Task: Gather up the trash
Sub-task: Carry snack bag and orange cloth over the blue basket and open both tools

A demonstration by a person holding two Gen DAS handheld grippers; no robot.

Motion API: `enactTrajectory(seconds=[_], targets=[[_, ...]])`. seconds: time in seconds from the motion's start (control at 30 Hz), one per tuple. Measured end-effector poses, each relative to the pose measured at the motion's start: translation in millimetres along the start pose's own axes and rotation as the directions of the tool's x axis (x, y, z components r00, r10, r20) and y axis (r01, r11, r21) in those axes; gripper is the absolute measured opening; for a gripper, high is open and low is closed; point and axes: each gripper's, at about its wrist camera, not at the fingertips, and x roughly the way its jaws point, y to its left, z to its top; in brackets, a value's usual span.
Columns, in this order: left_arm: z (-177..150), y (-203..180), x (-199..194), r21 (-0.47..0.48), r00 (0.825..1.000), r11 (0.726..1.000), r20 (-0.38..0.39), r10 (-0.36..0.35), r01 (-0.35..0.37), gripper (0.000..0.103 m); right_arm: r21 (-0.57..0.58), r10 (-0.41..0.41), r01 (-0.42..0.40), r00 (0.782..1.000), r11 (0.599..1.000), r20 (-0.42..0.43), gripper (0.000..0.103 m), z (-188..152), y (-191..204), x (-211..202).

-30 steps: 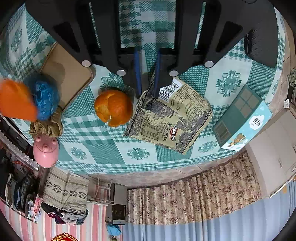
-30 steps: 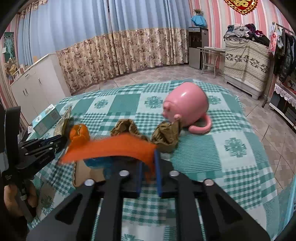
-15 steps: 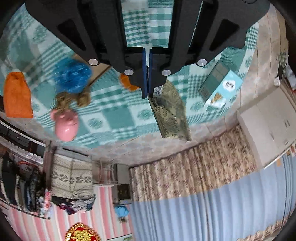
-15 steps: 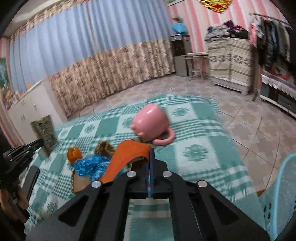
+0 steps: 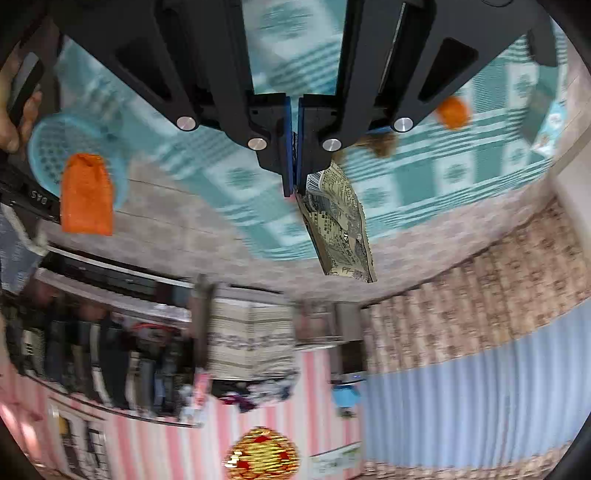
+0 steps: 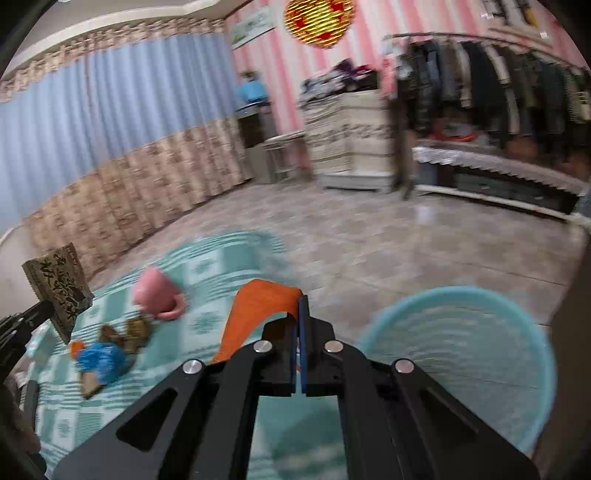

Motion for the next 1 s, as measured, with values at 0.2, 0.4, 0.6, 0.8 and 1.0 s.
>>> enactTrajectory(seconds=[0.2, 0.4, 0.6, 0.8, 1.0], targets=[[5, -76, 16, 0.091, 0.991, 0.987, -0.005, -0.134, 0.134, 0.000, 0.016, -0.222, 0.222, 0.975, 0.975, 0.011, 0.001, -3, -67, -29], [5, -145, 28, 0.176, 0.963, 0.947, -0.048, -0.266, 0.270, 0.000, 0.119, -0.333, 0.331, 0.943, 0.936, 0.001, 0.001, -11, -128, -50], [-10, -198, 41, 0.229, 0.927, 0.899, -0.106, -0.359, 0.374, 0.000, 0.157, -0.344, 0.339, 0.939, 0.928, 0.011, 0.001, -15, -140, -51], [-17, -230, 61, 0.266, 0.896, 0.856, -0.165, -0.412, 0.443, 0.000, 0.221, -0.350, 0.342, 0.937, 0.913, -0.001, 0.001, -24, -158, -48], [-17, -265, 73, 0.303, 0.875, 0.821, -0.199, -0.442, 0.484, 0.000, 0.237, -0.359, 0.353, 0.933, 0.905, -0.019, 0.001, -28, -170, -41]])
